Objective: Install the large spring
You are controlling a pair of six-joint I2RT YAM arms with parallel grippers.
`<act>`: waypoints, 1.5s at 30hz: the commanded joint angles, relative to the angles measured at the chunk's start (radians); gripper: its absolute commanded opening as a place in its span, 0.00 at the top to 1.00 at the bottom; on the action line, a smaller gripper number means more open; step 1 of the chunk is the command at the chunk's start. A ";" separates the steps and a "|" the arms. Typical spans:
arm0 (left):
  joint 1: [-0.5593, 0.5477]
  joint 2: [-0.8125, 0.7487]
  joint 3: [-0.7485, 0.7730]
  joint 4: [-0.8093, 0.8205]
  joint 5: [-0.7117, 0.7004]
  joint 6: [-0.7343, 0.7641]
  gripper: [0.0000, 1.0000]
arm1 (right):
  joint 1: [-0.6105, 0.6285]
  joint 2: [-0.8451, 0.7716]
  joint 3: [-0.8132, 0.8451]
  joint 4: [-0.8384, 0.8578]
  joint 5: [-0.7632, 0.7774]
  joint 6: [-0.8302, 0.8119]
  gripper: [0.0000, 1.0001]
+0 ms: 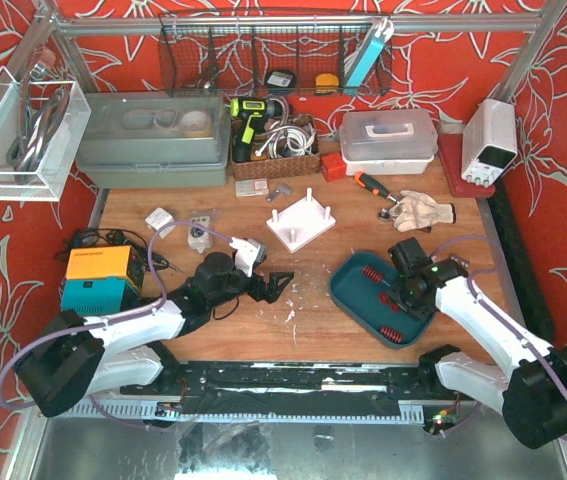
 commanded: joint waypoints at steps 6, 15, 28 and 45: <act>-0.016 0.010 0.040 -0.004 -0.023 0.017 0.00 | 0.007 -0.007 -0.043 0.049 0.009 0.063 0.57; -0.020 0.007 0.041 -0.006 -0.027 0.017 0.00 | 0.011 0.093 -0.060 0.126 -0.022 0.062 0.58; -0.025 0.004 0.044 -0.012 -0.036 0.023 0.00 | 0.016 0.192 -0.084 0.178 -0.002 0.080 0.60; -0.028 -0.026 0.042 -0.027 -0.059 0.027 0.00 | 0.016 -0.012 -0.010 0.064 0.058 -0.005 0.98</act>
